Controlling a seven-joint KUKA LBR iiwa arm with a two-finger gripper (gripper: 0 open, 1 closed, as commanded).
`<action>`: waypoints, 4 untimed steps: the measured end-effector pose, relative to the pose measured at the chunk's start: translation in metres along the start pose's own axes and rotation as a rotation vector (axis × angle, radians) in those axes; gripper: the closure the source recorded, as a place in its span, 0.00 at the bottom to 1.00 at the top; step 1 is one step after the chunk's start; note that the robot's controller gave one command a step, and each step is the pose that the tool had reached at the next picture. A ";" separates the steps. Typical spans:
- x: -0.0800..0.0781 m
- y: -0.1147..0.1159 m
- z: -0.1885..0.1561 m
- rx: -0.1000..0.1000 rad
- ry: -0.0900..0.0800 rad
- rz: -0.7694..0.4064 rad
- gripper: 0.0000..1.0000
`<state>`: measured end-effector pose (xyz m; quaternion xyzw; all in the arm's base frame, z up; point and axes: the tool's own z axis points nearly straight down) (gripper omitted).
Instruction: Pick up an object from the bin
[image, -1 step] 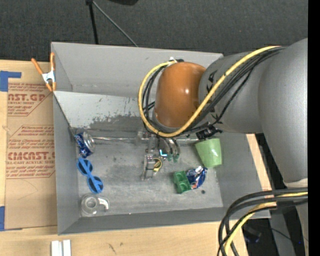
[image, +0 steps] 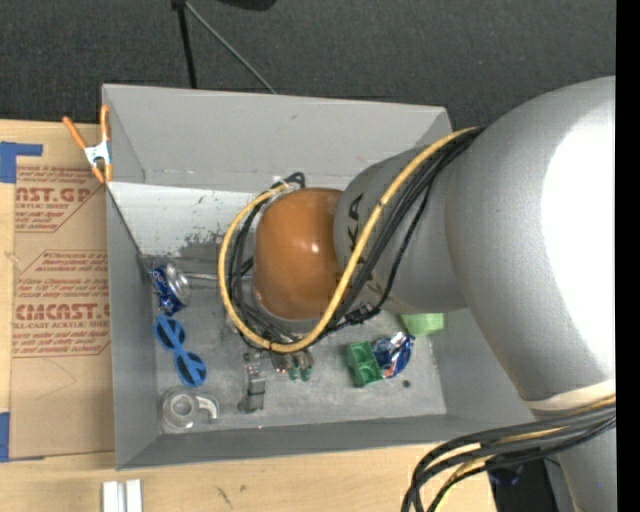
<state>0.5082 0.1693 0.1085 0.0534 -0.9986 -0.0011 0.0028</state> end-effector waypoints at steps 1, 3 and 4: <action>-0.044 0.044 0.031 0.000 -0.008 -0.019 0.00; 0.016 0.075 0.034 -0.001 -0.019 0.321 1.00; 0.007 0.078 -0.136 -0.004 -0.014 0.355 1.00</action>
Offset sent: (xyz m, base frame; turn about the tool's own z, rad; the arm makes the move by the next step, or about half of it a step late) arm 0.0386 0.0453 -0.0294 -0.0153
